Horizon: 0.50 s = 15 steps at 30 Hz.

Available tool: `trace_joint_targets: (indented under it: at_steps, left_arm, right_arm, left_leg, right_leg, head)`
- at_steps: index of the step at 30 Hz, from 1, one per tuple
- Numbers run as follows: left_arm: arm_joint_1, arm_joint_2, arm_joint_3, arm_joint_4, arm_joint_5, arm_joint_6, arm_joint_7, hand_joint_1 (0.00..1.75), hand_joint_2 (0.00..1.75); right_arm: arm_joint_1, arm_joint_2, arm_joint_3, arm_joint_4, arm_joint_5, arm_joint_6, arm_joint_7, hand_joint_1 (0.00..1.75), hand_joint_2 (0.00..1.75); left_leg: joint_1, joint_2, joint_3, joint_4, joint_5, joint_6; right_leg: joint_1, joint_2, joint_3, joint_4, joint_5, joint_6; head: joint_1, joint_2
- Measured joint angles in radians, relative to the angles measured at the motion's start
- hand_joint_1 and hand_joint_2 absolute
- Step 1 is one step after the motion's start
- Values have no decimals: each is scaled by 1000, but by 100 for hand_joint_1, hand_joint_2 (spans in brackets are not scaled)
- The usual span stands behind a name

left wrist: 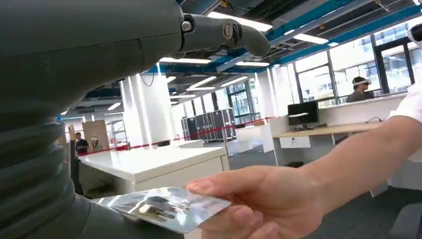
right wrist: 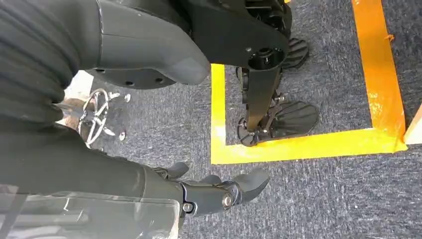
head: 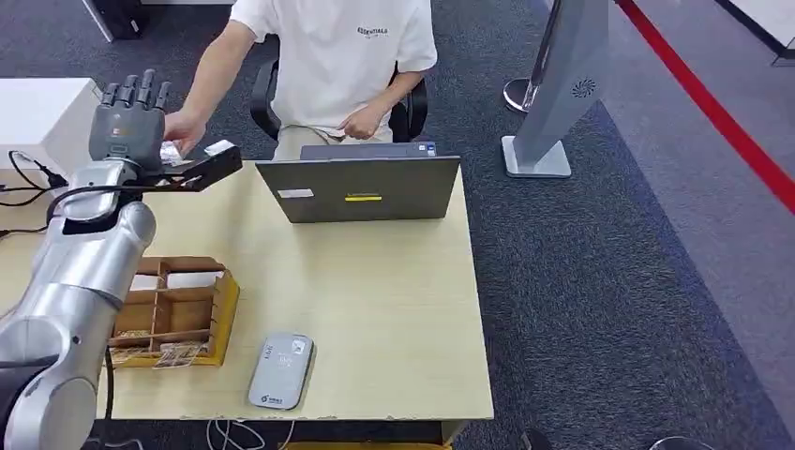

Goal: Pass the card to the sensor for recognition and then transmit it.

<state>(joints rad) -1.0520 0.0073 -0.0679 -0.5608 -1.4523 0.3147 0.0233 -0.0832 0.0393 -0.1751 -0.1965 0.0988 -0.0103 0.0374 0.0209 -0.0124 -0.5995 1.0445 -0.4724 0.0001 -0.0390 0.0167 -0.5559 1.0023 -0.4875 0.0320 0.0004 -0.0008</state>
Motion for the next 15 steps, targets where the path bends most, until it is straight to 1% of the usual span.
trace_joint_targets:
  at_steps: [9, 13, 14, 15]
  left_arm:
    - [0, 8, -5, 14, 9, 2, 2, 0, 175]
    - [0, 11, -28, 14, 51, 9, 8, 0, 175]
    - [0, 13, -33, 14, 61, 10, 8, 175, 175]
    - [0, 14, -40, 14, 69, 12, 8, 175, 175]
  right_arm:
    - [0, 0, 0, 0, 6, 1, 0, 0, 175]
    - [0, 0, 0, 0, 14, 1, 0, 0, 175]
    - [0, 0, -1, 0, 15, 1, 2, 0, 175]
    - [0, 0, -2, 0, 16, 1, 2, 0, 175]
  left_leg:
    - [0, 0, 0, 0, 0, 0]
    - [0, 0, 0, 0, 0, 0]
    - [0, 0, 0, 0, 0, 0]
    - [0, 0, 0, 0, 0, 0]
  right_leg:
    - [0, 0, 0, 0, 0, 0]
    - [0, 0, 0, 0, 0, 0]
    - [0, 0, 0, 0, 0, 0]
    - [0, 0, 0, 0, 0, 0]
  head:
    - [0, 0]
    - [0, 0]
    - [0, 0]
    - [0, 0]
